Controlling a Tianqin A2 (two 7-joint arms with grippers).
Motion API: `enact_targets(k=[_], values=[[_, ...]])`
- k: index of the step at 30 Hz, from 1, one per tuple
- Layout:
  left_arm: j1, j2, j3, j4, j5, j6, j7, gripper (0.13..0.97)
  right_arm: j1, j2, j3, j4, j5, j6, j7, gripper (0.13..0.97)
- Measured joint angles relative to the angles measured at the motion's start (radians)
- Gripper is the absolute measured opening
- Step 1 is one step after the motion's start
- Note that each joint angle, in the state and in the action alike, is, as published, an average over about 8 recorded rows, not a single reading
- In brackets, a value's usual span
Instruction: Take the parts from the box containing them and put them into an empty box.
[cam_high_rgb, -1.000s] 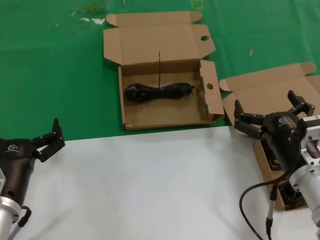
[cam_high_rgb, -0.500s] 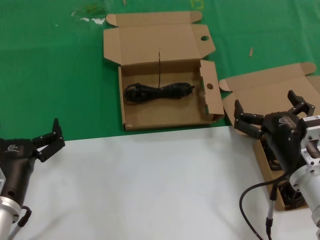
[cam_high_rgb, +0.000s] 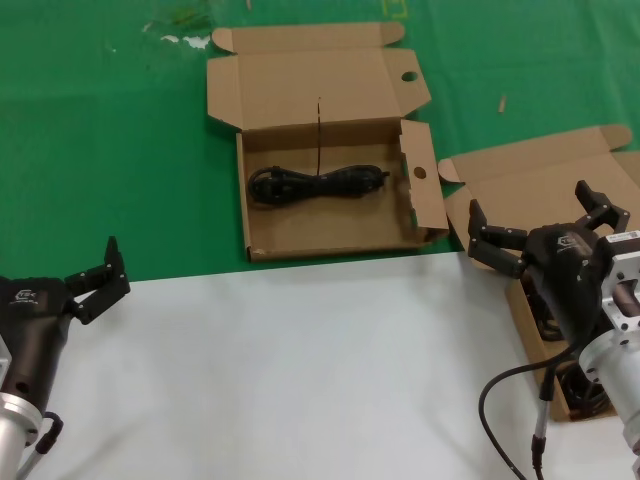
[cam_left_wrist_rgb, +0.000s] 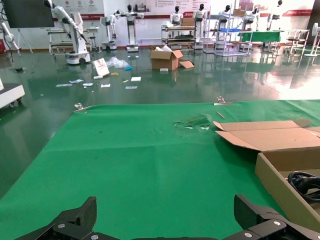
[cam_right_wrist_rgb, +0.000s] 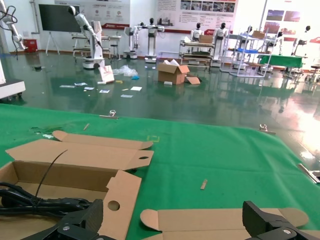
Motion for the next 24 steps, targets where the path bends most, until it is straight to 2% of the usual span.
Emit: enact_targets(k=[24], values=[[0.0,0.0,0.0,0.0,0.0,0.0,0.0,0.966,0.0,0.0,0.0,0.0,0.0,0.0,0.0,0.966]])
